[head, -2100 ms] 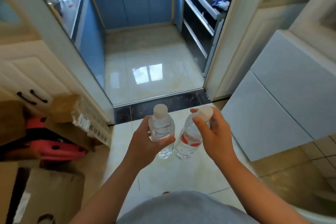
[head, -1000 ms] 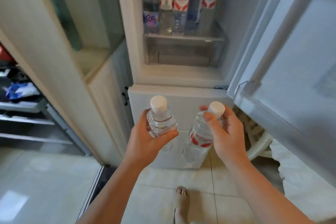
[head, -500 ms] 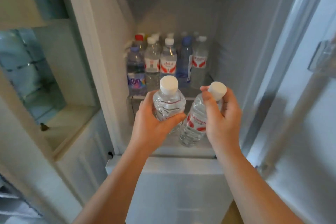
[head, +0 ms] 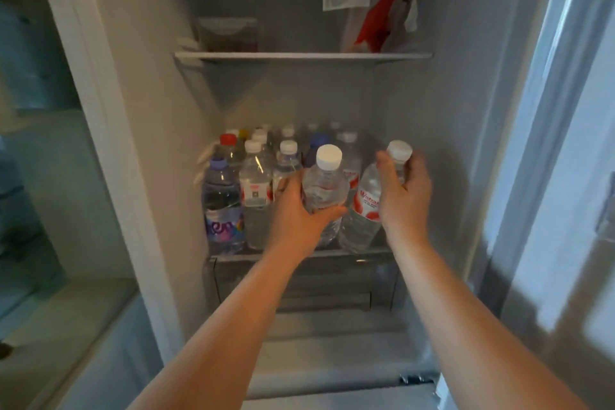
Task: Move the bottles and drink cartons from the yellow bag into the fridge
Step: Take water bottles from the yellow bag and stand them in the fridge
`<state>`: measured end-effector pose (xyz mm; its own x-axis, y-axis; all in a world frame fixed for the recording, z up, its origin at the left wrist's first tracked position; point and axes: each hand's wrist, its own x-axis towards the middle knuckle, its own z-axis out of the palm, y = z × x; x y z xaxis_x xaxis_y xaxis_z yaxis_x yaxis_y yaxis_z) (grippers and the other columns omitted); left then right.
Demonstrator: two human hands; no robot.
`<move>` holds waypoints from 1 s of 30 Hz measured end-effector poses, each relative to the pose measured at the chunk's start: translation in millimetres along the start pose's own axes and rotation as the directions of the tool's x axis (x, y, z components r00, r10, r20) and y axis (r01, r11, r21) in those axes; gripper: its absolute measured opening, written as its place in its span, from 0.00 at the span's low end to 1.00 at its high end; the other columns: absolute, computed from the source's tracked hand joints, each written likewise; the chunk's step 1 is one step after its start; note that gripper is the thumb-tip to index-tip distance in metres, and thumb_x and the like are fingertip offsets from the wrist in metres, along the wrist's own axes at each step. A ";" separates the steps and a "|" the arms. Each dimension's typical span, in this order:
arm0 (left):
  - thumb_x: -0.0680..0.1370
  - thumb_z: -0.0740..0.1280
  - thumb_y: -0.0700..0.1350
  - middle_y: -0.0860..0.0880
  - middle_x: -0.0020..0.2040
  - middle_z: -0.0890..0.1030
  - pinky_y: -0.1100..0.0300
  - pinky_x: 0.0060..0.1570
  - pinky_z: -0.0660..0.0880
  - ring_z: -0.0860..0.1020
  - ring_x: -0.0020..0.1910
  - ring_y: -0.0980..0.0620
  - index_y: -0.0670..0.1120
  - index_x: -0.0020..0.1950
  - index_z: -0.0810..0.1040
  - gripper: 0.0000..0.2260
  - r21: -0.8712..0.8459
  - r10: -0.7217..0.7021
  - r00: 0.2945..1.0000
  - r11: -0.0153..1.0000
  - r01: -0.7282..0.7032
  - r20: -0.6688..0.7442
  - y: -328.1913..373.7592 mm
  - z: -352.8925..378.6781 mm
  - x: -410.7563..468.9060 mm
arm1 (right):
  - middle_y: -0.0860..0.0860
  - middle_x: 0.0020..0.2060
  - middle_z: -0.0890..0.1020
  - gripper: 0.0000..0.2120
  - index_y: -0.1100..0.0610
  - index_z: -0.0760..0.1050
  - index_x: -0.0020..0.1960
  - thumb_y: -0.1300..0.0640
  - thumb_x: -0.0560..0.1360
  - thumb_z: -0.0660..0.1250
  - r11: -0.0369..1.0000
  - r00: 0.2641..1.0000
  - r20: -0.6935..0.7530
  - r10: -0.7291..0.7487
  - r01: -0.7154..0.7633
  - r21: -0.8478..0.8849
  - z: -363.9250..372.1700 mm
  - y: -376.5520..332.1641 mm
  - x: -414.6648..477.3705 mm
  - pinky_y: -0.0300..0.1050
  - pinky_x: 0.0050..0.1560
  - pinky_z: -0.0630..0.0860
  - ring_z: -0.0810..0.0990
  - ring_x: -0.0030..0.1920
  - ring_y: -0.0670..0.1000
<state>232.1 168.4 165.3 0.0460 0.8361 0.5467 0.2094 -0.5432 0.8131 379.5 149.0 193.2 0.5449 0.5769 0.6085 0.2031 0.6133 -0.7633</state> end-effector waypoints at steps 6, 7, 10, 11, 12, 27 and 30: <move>0.69 0.79 0.45 0.64 0.54 0.78 0.74 0.50 0.72 0.76 0.51 0.74 0.59 0.60 0.70 0.26 -0.044 0.011 1.000 0.999 -0.012 -0.023 -23.1 19.7 16.0 | 0.50 0.49 0.82 0.09 0.54 0.76 0.55 0.52 0.77 0.69 0.999 0.996 0.078 0.033 -0.031 -0.029 15.4 29.7 26.5 0.42 0.53 0.76 0.81 0.53 0.48; 0.69 0.79 0.45 0.64 0.53 0.78 0.73 0.50 0.72 0.76 0.52 0.73 0.58 0.61 0.70 0.26 -0.056 0.005 0.999 0.998 -0.007 -0.036 -27.0 22.6 16.3 | 0.49 0.48 0.81 0.08 0.55 0.76 0.54 0.54 0.78 0.69 0.999 0.996 0.082 0.026 -0.024 -0.025 16.7 32.6 28.5 0.39 0.52 0.75 0.81 0.51 0.45; 0.70 0.79 0.45 0.64 0.55 0.79 0.72 0.52 0.74 0.77 0.54 0.71 0.55 0.63 0.70 0.27 -0.079 -0.009 0.997 0.997 0.003 -0.078 -36.4 29.5 18.4 | 0.44 0.42 0.80 0.03 0.54 0.75 0.50 0.59 0.78 0.68 1.000 0.997 0.082 0.014 -0.012 -0.020 20.3 40.9 33.1 0.29 0.45 0.73 0.78 0.42 0.34; 0.70 0.79 0.45 0.63 0.56 0.79 0.70 0.54 0.75 0.77 0.55 0.69 0.55 0.63 0.70 0.27 -0.085 -0.010 0.996 0.996 0.002 -0.086 -38.9 31.7 19.2 | 0.44 0.41 0.80 0.03 0.54 0.75 0.50 0.59 0.78 0.68 0.999 0.996 0.090 0.024 -0.022 -0.025 21.9 44.4 34.0 0.29 0.44 0.73 0.78 0.41 0.33; 0.70 0.78 0.46 0.62 0.57 0.79 0.67 0.56 0.76 0.78 0.56 0.67 0.55 0.63 0.70 0.26 -0.092 -0.014 0.996 0.996 0.006 -0.093 -41.2 34.3 20.0 | 0.44 0.41 0.81 0.03 0.53 0.75 0.49 0.58 0.78 0.68 0.999 0.994 0.103 0.041 -0.039 -0.029 23.5 48.7 35.0 0.30 0.44 0.73 0.79 0.41 0.34; 0.71 0.72 0.62 0.47 0.69 0.72 0.47 0.62 0.74 0.70 0.69 0.44 0.49 0.73 0.68 0.36 0.552 0.167 0.948 0.834 0.011 -0.271 -61.4 53.3 27.7 | 0.41 0.50 0.81 0.07 0.42 0.75 0.54 0.54 0.81 0.63 0.990 0.957 0.253 0.141 -0.141 -0.018 38.6 74.4 50.4 0.35 0.51 0.76 0.81 0.54 0.43; 0.73 0.70 0.60 0.47 0.68 0.74 0.51 0.61 0.75 0.73 0.67 0.47 0.47 0.72 0.68 0.32 0.508 0.172 0.944 0.861 -0.005 -0.282 -64.0 51.2 26.9 | 0.37 0.55 0.78 0.11 0.42 0.70 0.61 0.56 0.83 0.61 0.990 0.943 0.306 0.127 -0.140 0.021 37.6 79.8 39.4 0.27 0.50 0.74 0.78 0.56 0.34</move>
<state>269.9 229.6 117.8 -0.1957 0.6739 0.7124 0.6767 -0.4330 0.5955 386.6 241.0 164.4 0.2908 0.7873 0.5437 0.1074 0.5378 -0.8362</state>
